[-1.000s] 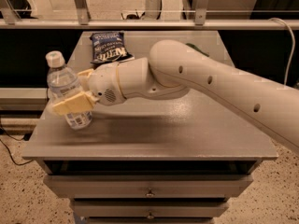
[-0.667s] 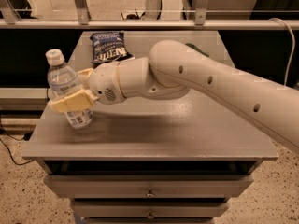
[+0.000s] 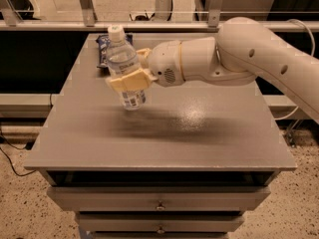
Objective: Move blue plastic bottle near sponge
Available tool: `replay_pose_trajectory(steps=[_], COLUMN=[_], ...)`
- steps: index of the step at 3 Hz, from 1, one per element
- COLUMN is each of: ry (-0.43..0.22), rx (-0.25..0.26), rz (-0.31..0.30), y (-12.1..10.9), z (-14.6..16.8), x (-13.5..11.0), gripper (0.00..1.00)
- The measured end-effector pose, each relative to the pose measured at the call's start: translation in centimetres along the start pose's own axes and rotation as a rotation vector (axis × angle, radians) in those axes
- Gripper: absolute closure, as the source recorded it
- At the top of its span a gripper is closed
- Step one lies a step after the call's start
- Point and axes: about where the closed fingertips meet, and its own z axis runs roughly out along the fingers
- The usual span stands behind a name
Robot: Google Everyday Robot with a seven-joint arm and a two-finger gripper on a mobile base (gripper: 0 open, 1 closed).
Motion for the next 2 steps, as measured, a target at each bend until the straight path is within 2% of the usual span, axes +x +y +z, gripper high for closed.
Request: replay_pose_trajectory(steps=[1,2], ry=[0.000,0.026], rx=[0.000,0.067], rz=[0.000,-0.002], y=[0.0,-1.8], z=[0.0,-3.6], x=[0.0,0.0], gripper=[1.00,1.00])
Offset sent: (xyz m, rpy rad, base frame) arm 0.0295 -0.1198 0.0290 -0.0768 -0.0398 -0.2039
